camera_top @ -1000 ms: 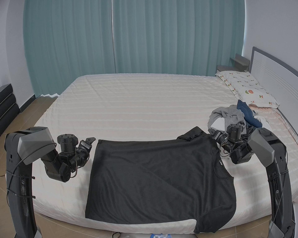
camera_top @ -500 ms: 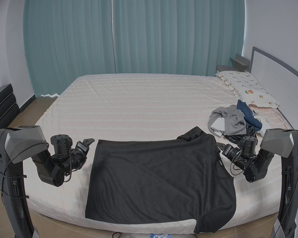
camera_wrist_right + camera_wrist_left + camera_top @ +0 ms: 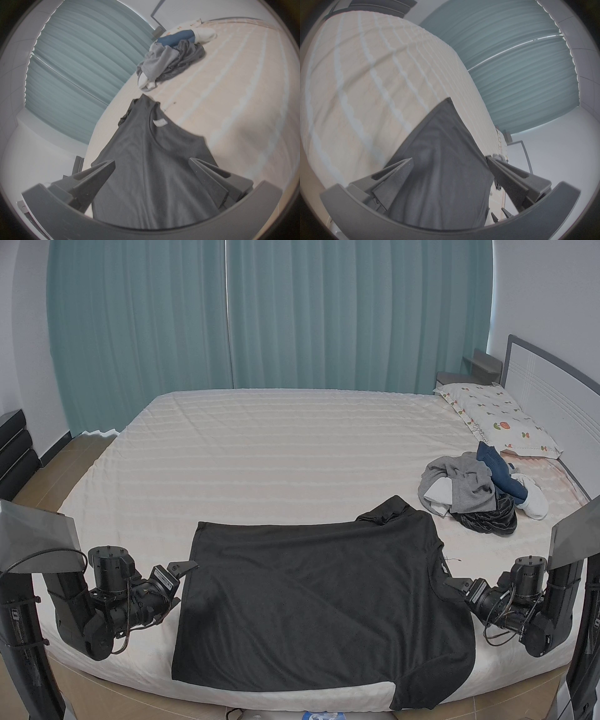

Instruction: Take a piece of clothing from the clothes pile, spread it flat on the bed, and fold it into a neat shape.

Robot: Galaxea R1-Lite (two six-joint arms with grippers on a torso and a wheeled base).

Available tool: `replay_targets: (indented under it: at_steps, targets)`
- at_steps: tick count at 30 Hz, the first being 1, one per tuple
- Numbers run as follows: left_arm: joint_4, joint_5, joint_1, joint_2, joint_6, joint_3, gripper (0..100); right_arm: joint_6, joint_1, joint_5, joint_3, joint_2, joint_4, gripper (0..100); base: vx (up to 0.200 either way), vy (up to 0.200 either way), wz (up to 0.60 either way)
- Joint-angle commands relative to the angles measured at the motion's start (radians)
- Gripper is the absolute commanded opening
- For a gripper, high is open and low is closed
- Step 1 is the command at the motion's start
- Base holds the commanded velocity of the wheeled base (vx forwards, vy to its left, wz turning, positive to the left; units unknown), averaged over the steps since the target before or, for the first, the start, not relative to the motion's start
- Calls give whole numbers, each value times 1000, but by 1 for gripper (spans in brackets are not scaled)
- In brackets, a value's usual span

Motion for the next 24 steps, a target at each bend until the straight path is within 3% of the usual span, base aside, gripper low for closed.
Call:
replay_targets:
  at_steps: [1, 8, 13, 24]
  targets:
    - [-64, -61, -21, -25, 6, 106, 100, 14, 11, 33, 125, -54, -17, 100, 0, 0, 0]
    - [-107, -90, -29, -16, 43, 140, 100, 10, 26, 87, 192, -56, -18, 100, 0, 0, 0]
    - [-107, -90, -46, 36, 98, 148, 100, -1, 62, 88, 214, -54, -18, 100, -200, 0, 0]
    - [-120, -76, -52, 39, 112, 152, 100, -4, 66, 87, 215, -49, -18, 100, -182, 0, 0]
